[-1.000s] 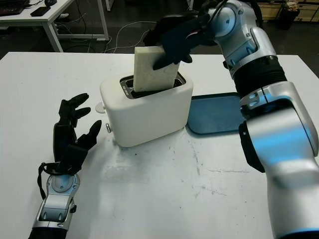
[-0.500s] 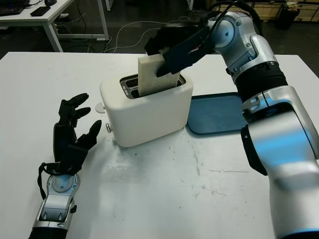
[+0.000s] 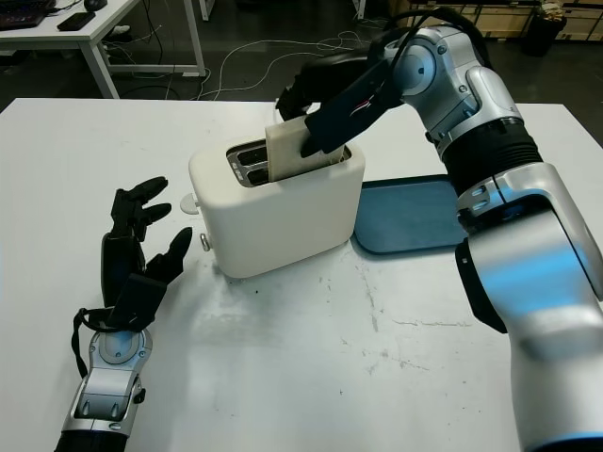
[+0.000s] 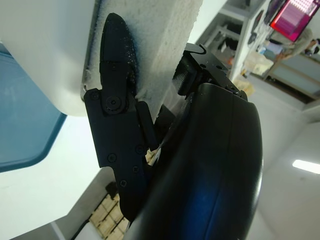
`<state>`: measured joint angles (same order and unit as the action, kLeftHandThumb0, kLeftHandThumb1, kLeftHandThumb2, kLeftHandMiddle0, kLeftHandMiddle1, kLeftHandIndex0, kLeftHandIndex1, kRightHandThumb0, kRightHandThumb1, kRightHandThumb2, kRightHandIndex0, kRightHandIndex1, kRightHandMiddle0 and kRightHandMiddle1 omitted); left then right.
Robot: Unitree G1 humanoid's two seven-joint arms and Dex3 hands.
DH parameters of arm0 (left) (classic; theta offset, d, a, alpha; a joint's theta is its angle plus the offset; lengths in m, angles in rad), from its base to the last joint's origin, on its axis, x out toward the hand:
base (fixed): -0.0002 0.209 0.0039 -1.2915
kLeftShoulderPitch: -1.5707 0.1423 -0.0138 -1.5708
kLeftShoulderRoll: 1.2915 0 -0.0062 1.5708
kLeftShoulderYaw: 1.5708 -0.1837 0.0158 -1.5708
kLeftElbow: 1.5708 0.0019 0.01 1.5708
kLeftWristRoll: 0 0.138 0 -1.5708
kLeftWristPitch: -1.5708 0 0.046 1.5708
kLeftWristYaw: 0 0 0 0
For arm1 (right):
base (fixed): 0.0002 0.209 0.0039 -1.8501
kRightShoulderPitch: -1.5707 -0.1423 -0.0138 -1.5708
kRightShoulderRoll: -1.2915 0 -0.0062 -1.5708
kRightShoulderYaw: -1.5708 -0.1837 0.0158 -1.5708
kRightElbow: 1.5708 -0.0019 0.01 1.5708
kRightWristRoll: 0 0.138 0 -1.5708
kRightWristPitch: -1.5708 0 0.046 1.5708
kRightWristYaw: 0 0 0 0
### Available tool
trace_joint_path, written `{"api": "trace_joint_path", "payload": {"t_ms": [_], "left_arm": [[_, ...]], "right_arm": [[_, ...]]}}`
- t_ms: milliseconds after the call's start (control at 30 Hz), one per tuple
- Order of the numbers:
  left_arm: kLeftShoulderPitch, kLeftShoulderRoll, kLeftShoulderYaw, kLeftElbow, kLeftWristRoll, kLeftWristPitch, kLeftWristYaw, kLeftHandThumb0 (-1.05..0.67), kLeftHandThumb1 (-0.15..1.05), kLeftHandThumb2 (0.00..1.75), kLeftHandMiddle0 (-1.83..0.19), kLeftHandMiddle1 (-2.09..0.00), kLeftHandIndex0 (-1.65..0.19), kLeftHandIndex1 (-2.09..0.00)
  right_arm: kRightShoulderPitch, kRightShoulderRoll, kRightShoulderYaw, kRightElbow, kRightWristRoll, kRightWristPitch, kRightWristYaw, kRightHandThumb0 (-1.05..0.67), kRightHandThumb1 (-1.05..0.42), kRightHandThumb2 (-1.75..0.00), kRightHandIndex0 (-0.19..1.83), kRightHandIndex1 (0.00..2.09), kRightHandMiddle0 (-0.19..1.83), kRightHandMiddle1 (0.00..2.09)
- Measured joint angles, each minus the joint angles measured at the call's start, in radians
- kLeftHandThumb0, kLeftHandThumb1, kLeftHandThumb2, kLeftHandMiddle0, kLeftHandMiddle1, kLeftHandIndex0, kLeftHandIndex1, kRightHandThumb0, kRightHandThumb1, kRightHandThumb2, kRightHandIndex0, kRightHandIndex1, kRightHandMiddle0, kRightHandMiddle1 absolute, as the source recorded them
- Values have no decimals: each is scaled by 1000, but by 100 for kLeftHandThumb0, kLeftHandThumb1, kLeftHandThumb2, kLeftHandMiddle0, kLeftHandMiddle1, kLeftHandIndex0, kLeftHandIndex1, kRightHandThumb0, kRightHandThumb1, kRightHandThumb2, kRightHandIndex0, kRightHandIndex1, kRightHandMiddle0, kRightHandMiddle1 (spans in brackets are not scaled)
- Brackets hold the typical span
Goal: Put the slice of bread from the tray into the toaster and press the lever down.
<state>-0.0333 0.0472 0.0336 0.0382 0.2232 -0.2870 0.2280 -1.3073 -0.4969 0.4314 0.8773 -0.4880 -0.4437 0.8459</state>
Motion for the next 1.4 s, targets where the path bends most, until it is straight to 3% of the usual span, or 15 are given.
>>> {"api": "trace_joint_path", "payload": {"t_ms": [33,100,133,167,300,467,800,1033,1267,1400], "left_arm": [[2,0,0,-1,0,0,0,-105,92,38,0,-109,0,-88],[5,0,0,-4,0,0,0,-105,92,38,0,-110,0,-88],[5,0,0,-6,0,0,0,-105,92,37,0,-111,0,-89],[5,0,0,-10,0,0,0,-105,92,37,0,-111,0,-89],[6,0,-1,-18,0,0,0,-105,92,37,0,-111,0,-90],[6,0,-1,-18,-5,0,-5,-105,92,36,0,-110,0,-89],[7,0,0,-19,-5,1,-12,-105,92,36,0,-111,0,-90],[7,0,2,-19,-6,0,-16,-105,92,36,0,-110,0,-90],[7,11,11,-17,-5,-6,-16,-105,92,37,0,-109,0,-87],[-4,41,44,16,-13,-100,-10,-101,92,19,-18,-115,-12,-92]], "right_arm": [[4,-1,0,-7,0,0,3,-67,-92,-8,67,130,65,119],[10,-3,0,-21,0,0,12,-71,-92,-3,49,117,64,88],[14,-4,-1,-30,0,0,12,-73,-89,-1,36,114,67,57],[19,-5,-2,-42,1,0,11,-73,-88,-1,30,114,70,38],[39,-5,-11,-67,1,0,-5,-72,-86,0,12,95,66,10],[46,-11,-13,-91,0,3,-31,-72,-86,0,10,78,62,2],[46,-24,-18,-92,-7,0,-73,-70,-81,0,15,80,63,2],[66,-38,-64,-93,-6,-61,-224,-61,-82,-1,25,82,70,4],[193,-85,-237,-213,73,-90,-445,-52,-80,0,53,65,81,5],[373,-95,-373,-281,192,-160,-573,-39,-83,0,69,40,82,2]]}}
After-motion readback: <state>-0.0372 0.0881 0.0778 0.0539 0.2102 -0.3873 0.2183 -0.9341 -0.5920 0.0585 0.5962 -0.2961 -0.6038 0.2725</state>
